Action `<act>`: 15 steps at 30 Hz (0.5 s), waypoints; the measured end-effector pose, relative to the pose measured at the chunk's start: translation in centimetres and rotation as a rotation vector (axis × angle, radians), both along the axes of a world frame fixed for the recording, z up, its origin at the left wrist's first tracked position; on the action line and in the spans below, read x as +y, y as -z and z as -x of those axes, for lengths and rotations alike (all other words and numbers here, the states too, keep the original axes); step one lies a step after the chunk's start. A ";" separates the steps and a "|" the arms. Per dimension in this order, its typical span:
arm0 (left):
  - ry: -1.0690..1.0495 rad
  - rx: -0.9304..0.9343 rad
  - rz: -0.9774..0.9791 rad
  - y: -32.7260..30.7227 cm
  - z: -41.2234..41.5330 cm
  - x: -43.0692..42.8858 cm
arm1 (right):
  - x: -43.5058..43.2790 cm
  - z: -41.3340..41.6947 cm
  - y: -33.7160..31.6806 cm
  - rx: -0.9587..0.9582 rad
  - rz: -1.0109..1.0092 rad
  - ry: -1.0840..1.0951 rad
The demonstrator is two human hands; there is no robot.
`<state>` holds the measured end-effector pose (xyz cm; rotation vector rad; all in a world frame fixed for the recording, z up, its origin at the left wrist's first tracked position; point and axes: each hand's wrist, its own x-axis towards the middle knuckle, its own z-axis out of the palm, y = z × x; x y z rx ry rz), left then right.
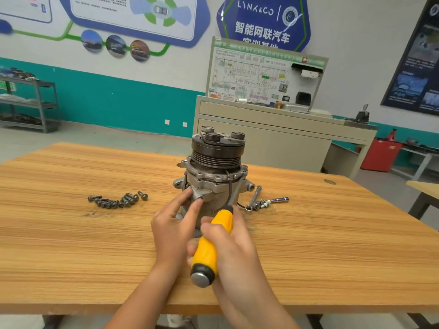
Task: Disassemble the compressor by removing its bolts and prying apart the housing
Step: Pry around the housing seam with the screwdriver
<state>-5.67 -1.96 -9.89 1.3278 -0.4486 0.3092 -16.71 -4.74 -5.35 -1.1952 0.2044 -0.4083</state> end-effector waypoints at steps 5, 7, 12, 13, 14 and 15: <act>-0.023 -0.107 -0.086 0.2 -1.6 0.8 | -2.7 5.1 -0.7 -0.029 -0.100 0.023; 0.091 -0.072 -0.132 -0.2 -3.7 2.1 | -3.1 6.5 -0.4 0.003 -0.108 0.037; 0.228 0.036 -0.259 -1.7 -8.2 3.8 | -4.0 7.2 0.0 0.075 -0.084 0.039; 0.267 0.099 -0.240 -1.7 -8.7 3.6 | -4.0 7.2 0.0 0.072 -0.078 0.027; 0.319 0.166 -0.224 -1.7 -9.0 3.6 | -3.9 7.1 -0.1 0.075 -0.076 0.002; 0.371 0.217 -0.212 -1.7 -9.2 3.5 | -3.9 6.9 -0.1 0.081 -0.077 -0.016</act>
